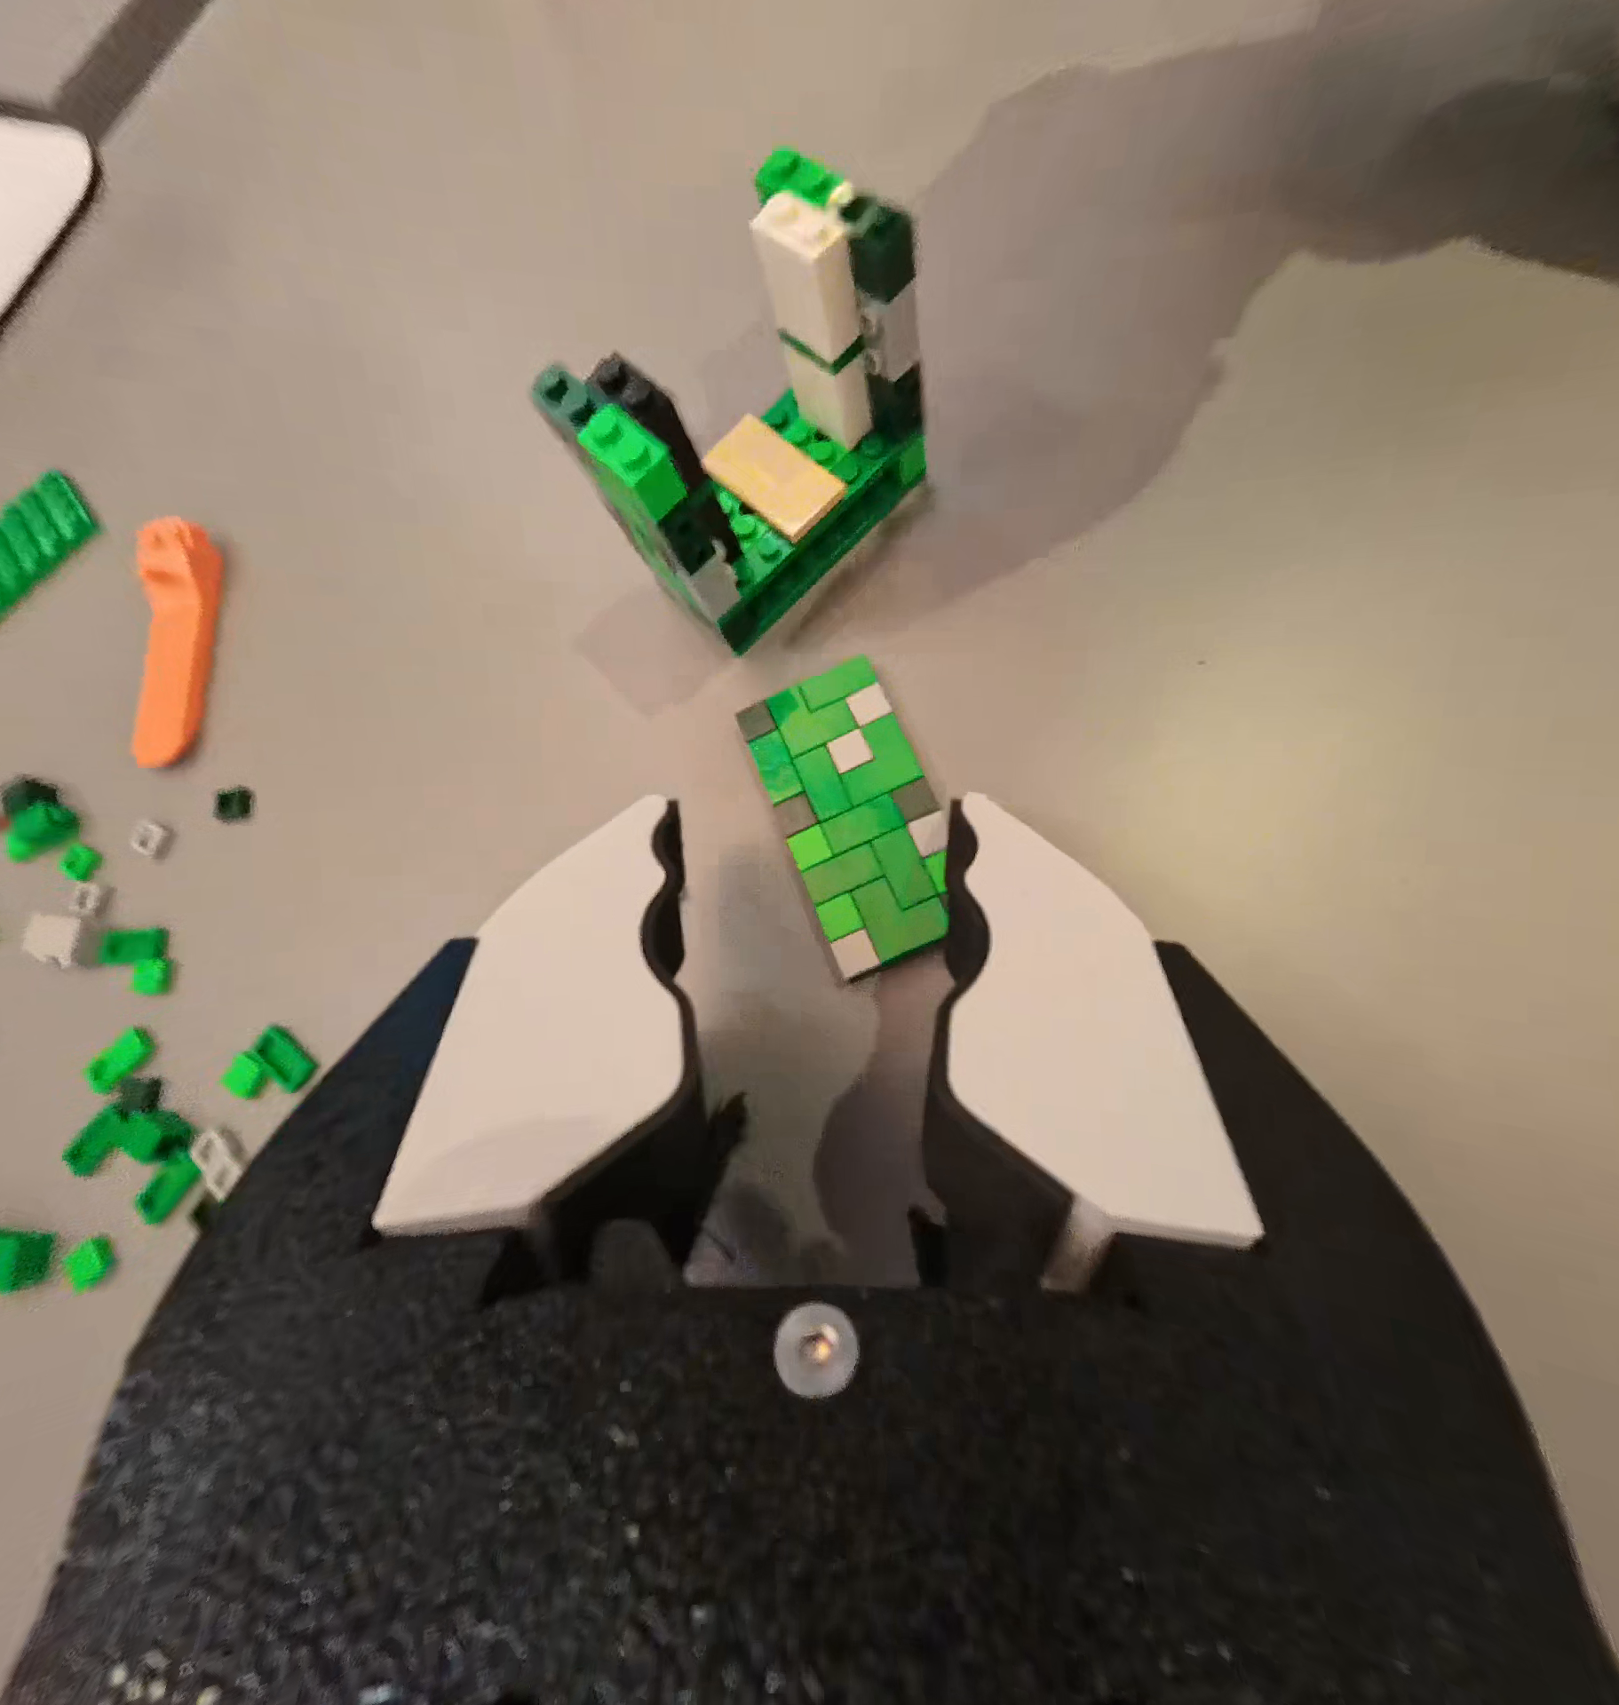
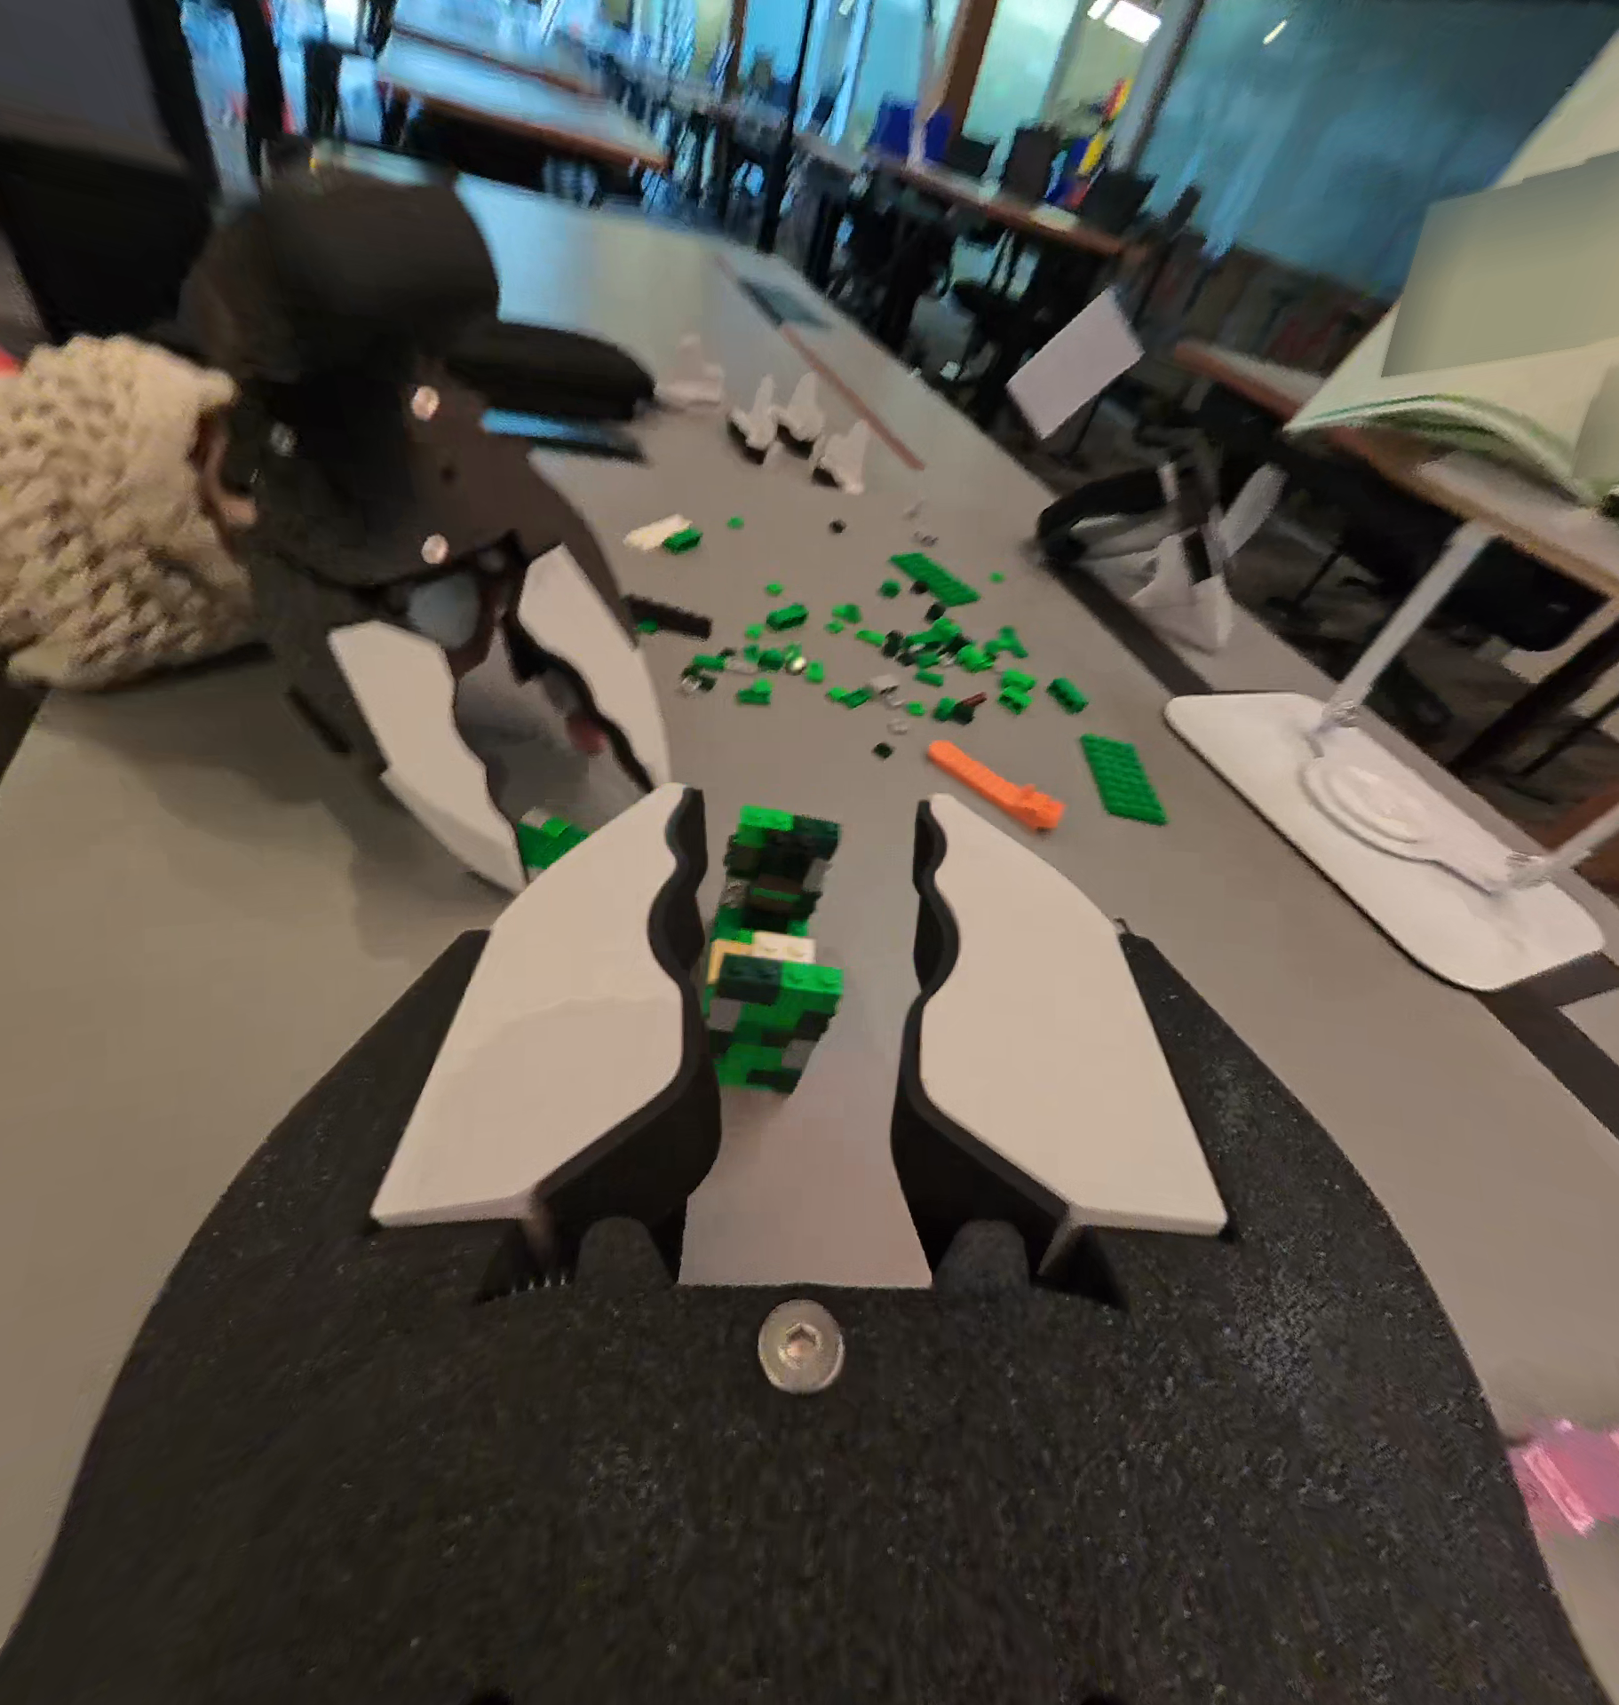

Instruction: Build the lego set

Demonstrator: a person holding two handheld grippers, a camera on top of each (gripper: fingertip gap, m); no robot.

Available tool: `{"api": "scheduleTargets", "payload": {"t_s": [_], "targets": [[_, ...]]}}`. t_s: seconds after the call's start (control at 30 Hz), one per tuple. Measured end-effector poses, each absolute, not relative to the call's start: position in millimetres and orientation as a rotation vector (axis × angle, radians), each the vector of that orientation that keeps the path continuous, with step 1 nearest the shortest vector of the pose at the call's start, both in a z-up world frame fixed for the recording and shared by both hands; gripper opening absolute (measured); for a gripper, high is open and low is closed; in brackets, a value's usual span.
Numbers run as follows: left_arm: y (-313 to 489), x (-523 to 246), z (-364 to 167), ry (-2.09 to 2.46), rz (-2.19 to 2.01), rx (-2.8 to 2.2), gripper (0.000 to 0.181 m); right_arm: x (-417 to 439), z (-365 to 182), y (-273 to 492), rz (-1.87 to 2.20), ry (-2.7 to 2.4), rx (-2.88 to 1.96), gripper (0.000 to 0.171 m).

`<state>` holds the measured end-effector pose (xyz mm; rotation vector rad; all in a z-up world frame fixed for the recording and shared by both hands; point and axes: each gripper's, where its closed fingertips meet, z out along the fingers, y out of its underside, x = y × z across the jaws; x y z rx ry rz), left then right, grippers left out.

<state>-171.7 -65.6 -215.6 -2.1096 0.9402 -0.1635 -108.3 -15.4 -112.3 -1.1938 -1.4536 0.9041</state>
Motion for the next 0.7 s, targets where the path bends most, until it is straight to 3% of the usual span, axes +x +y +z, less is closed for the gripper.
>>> {"api": "scheduleTargets", "payload": {"t_s": [0.43,0.7], "targets": [[-58.5,-171.8,-220.6,0.756,0.020,-2.245,0.049,-90.9,-90.5,31.2,1.061,-1.046,-1.197,0.041],[-54.2,-186.1,-223.2,0.759,0.139,-2.268,0.021,-93.0,-95.7,33.0,1.119,-1.032,-1.232,0.040]]}}
